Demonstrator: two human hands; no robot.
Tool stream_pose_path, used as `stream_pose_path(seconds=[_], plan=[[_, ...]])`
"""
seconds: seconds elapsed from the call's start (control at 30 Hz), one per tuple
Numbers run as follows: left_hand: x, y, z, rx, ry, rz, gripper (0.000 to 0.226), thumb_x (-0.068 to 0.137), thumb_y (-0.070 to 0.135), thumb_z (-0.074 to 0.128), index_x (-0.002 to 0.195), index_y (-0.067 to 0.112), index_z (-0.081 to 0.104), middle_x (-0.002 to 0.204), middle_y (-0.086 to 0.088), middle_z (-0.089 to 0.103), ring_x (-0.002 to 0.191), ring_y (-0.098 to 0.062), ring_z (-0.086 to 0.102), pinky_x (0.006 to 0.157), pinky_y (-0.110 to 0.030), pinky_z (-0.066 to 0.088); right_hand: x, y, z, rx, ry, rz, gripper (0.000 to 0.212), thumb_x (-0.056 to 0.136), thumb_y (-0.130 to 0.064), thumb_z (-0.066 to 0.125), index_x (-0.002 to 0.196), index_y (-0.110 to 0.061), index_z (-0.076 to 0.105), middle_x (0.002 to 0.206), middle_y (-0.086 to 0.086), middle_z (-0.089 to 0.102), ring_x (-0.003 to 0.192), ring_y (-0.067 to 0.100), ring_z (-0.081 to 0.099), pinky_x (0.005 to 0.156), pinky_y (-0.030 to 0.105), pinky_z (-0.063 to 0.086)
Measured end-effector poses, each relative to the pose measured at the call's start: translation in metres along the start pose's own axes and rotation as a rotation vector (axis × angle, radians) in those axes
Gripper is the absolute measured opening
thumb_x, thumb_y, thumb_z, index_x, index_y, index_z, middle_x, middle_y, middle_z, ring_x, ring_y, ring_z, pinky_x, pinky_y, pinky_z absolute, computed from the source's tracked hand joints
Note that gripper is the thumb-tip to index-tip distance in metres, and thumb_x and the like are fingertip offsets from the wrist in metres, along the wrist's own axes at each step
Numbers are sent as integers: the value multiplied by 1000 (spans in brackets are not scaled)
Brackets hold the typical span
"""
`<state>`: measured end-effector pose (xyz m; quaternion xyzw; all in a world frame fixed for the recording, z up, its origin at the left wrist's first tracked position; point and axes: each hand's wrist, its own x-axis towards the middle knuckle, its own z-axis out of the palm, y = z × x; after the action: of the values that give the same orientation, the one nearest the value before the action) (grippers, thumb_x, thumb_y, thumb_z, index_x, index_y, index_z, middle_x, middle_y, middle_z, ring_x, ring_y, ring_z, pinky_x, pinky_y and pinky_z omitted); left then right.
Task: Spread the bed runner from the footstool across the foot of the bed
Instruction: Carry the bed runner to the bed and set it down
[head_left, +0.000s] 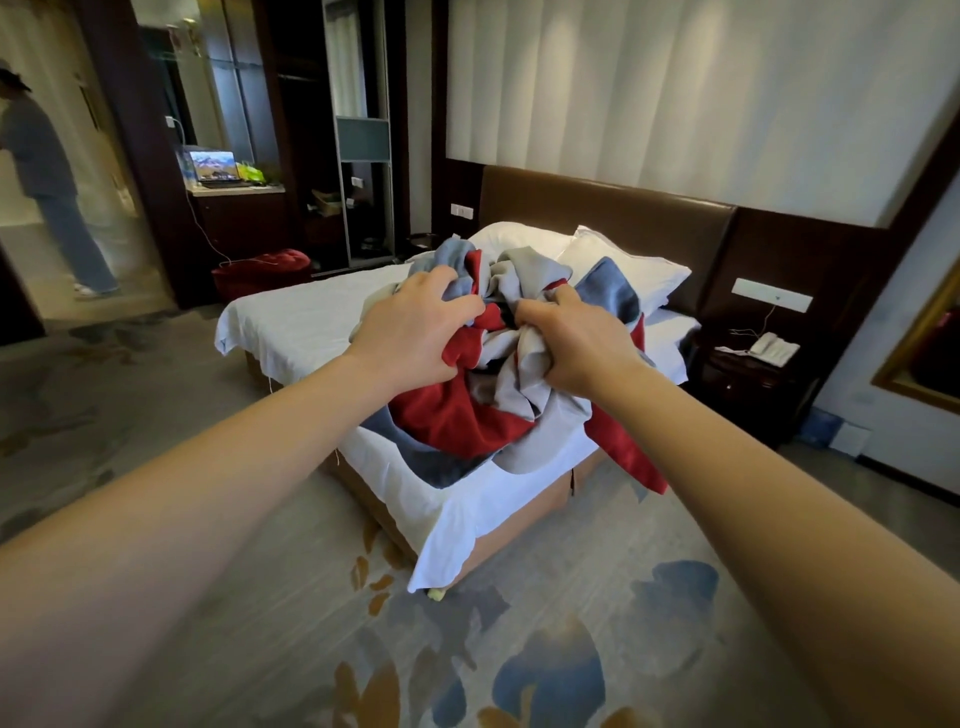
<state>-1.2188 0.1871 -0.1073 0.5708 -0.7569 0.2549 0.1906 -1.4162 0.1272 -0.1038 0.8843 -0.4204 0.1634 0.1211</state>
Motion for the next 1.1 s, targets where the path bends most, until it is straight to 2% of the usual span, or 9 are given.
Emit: stream_pose_path(seconds=[0.27,0.63,0.73,0.93,1.1], plan=[[21,-46,49,-22,-51,-35,44,71,29,69,113,23,56,119,-14,47,104,-35,49,69,-41,48,56,5,42,21,-29,-23,41,76,-18,61,114,-28,49,96,3,35,73,28,46,53,30,36],[88,-112,96,10,-36,-75,41,72,30,68,110,21,57,114,-13,47,100,-34,49,65,-41,50,167,34,79,10,-22,-74,44,73,-17,64,112,-29,48,100,5,40,72,29,50,50,27,34],[105,-130,103,42,-44,-87,44,72,31,68,113,23,55,117,-14,46,103,-34,49,66,-42,50,195,39,87,16,-18,-86,46,72,-16,64,113,-29,47,103,7,41,76,30,53,51,29,38],[127,-166,123,47,-61,-99,46,72,30,66,116,23,55,120,-13,45,104,-35,48,69,-47,52,242,42,104,19,-15,-94,48,71,-16,65,114,-30,47,102,6,40,79,31,53,52,30,37],[141,-205,146,41,-70,-95,47,71,31,67,115,23,55,119,-14,45,104,-35,48,69,-46,51,283,35,123,24,-23,-96,46,73,-15,63,113,-29,47,104,7,41,79,32,53,56,34,47]])
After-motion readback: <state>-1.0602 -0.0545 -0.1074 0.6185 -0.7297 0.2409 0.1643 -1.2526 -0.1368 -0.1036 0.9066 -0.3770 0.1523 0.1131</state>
